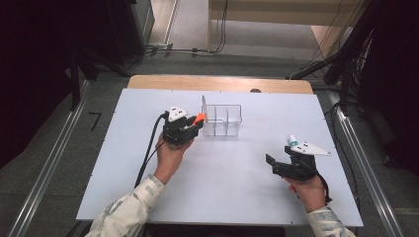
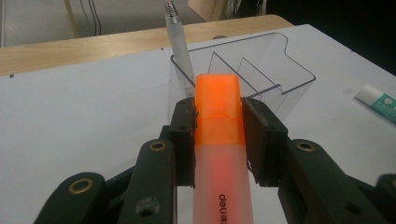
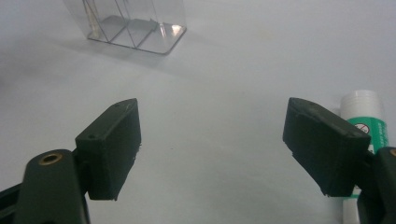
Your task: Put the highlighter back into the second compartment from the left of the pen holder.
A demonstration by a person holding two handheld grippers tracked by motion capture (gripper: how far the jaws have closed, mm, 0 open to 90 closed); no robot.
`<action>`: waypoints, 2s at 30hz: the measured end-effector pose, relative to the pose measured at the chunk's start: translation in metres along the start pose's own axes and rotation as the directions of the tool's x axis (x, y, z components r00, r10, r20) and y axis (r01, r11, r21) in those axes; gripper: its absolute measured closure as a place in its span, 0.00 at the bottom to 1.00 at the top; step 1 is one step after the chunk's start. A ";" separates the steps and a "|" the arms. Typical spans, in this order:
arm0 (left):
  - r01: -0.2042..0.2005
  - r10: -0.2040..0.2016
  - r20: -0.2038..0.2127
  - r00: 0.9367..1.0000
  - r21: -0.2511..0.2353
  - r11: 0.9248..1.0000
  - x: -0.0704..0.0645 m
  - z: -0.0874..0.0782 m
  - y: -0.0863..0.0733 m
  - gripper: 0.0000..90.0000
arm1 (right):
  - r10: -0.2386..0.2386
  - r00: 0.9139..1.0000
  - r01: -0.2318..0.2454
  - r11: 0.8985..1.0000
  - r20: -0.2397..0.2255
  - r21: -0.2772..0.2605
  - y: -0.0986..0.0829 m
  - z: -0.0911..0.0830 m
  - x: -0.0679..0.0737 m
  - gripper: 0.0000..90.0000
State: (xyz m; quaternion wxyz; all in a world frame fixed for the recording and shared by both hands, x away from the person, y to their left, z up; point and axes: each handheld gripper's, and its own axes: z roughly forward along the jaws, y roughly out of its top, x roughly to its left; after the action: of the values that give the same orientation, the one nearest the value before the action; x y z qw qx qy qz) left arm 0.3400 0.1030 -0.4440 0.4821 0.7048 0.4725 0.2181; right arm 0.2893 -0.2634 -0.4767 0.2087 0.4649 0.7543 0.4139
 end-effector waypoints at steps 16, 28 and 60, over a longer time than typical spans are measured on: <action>-0.022 0.022 -0.011 1.000 -0.001 1.000 -0.007 0.014 0.017 0.75 | -0.005 1.000 0.005 1.000 -0.005 0.003 0.000 0.000 0.001 0.20; -0.021 0.021 -0.004 1.000 -0.004 1.000 -0.013 0.026 0.023 0.75 | -0.003 1.000 0.003 1.000 -0.009 0.000 0.000 0.000 0.002 0.20; -0.029 0.029 0.003 1.000 0.016 0.999 -0.028 0.058 0.044 0.75 | 0.002 1.000 -0.002 1.000 -0.019 -0.003 0.001 -0.001 0.000 0.20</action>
State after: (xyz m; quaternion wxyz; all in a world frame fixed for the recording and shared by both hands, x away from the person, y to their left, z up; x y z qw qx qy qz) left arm 0.3917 0.0474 -0.4262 0.4739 0.7158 0.4632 0.2202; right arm 0.2883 -0.2635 -0.4754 0.2020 0.4615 0.7550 0.4197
